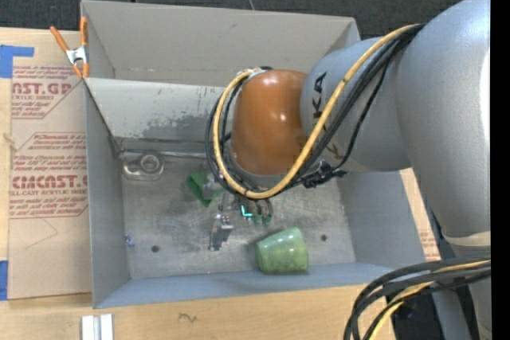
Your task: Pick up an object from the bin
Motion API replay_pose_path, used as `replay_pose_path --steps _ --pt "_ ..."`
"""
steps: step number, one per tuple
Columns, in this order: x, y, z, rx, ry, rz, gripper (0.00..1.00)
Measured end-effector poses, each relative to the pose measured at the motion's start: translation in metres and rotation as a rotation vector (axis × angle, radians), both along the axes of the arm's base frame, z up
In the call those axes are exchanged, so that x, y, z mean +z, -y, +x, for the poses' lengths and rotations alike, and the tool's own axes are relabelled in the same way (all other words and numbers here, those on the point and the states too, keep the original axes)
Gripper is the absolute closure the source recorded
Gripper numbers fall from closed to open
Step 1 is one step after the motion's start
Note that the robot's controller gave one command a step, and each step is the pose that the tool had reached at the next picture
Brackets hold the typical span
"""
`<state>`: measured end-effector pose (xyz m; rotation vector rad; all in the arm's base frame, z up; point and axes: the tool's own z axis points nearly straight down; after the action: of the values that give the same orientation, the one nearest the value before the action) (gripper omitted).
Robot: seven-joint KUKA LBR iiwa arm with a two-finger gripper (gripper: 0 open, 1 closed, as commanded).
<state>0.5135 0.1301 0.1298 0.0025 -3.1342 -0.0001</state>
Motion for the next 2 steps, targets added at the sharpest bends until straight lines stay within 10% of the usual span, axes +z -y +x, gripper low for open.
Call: replay_pose_path --steps 1,2 --pt "0.004 0.001 0.002 -0.002 0.007 0.001 1.00" --pt "0.024 -0.025 0.034 -0.187 0.011 0.001 1.00"
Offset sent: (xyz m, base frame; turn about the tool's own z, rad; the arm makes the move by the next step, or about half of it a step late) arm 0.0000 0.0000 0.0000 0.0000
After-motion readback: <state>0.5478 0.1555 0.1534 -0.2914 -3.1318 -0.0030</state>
